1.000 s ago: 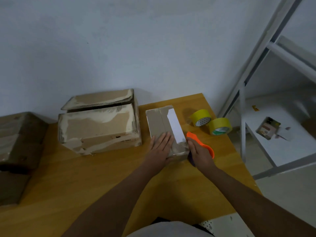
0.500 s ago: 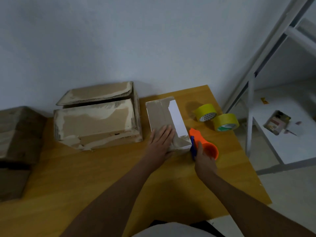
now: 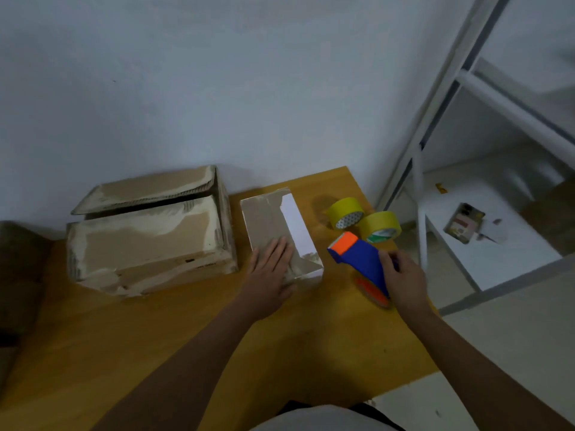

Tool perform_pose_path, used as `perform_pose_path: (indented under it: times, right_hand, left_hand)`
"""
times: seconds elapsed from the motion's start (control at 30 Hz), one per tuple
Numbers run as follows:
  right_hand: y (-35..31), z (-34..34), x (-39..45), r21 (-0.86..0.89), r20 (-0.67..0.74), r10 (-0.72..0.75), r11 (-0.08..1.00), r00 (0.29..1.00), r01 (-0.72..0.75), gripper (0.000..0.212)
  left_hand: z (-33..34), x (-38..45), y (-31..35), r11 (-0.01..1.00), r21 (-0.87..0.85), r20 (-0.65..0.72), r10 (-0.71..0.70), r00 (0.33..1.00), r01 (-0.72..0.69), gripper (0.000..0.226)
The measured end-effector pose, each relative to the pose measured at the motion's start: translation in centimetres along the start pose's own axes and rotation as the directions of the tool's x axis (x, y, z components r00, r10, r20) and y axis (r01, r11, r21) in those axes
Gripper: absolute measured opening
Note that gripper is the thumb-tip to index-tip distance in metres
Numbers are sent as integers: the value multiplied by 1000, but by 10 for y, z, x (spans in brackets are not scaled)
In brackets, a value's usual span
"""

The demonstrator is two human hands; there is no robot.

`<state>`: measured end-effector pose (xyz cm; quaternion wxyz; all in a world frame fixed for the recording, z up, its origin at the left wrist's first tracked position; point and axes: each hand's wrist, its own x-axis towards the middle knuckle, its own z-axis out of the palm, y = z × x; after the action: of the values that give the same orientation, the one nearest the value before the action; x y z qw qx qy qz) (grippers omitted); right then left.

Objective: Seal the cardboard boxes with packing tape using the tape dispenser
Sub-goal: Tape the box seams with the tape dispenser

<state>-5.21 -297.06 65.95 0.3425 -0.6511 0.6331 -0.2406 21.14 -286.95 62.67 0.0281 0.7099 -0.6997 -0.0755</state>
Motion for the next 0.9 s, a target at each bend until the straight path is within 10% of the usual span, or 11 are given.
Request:
perform_pose_path:
  times: [0.2,0.27,0.37,0.47,0.9]
  right_hand:
    - [-40,-36,-14,236,-31,-63,969,998,68,26]
    - [-56,-44,-19,311,28,-70,949,997,58,26]
    - [-74,-47,-24,372,131,-106,927,986,50,28]
    - [-87,-42,-29,384,202,-132,922,970,45,28]
    - [-100,-31,-42,382,382,-234,921,894,78,22]
  left_hand:
    - [-51,2,17,867,-481,-9,-152,988,129,60]
    - [-75,2,28,594,-731,137,-354,925,336,40]
    - [-99,2,40,-62,-843,533,-225,816,534,43]
    - [-107,-2,44,-305,-791,591,-162,790,530,51]
    - [-109,-27,24,-318,-820,555,-247,794,475,22]
